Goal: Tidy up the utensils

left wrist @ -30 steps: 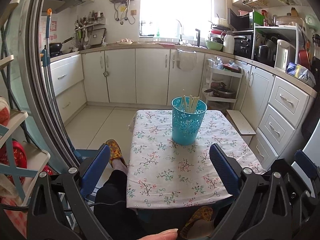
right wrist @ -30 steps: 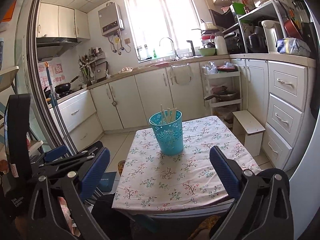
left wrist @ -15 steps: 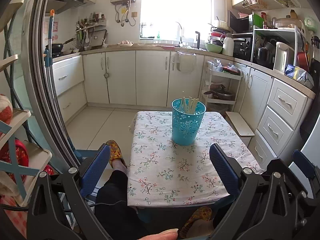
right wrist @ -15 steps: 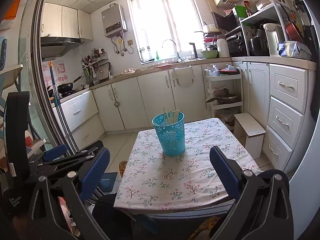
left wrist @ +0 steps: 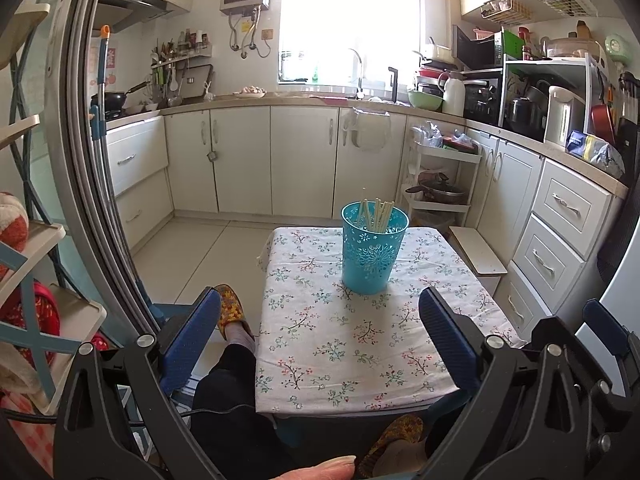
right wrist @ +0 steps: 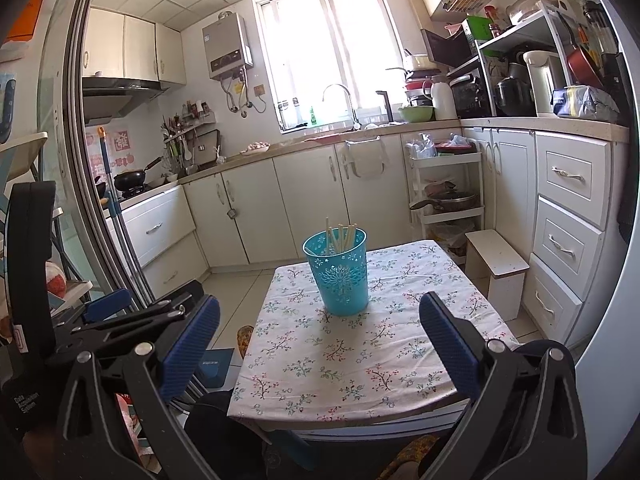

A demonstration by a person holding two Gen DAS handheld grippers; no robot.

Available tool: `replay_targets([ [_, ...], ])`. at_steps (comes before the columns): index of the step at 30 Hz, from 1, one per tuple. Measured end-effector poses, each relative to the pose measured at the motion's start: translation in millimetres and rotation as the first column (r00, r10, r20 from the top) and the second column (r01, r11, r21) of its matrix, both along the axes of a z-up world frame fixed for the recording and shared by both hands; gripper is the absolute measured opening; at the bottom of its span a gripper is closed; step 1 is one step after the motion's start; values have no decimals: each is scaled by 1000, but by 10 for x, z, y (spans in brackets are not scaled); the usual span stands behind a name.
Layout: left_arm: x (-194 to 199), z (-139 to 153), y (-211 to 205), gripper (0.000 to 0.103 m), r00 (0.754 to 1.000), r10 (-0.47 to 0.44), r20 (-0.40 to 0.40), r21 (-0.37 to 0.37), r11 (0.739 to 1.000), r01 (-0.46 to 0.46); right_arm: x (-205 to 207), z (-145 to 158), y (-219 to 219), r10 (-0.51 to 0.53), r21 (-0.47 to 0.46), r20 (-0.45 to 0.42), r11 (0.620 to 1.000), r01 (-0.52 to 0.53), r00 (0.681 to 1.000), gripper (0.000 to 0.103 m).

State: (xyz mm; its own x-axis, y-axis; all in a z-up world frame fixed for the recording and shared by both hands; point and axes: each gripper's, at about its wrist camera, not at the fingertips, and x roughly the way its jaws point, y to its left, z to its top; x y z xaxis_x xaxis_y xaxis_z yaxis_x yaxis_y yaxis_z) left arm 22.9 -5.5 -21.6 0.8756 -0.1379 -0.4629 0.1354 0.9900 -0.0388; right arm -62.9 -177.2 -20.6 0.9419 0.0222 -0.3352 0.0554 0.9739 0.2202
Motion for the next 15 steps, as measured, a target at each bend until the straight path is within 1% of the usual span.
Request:
replay_targets([
  [15, 1, 35, 26, 95, 1000, 14, 5, -4, 1000, -14, -12, -8, 17, -3, -4, -3, 1000, 3, 1000, 96],
])
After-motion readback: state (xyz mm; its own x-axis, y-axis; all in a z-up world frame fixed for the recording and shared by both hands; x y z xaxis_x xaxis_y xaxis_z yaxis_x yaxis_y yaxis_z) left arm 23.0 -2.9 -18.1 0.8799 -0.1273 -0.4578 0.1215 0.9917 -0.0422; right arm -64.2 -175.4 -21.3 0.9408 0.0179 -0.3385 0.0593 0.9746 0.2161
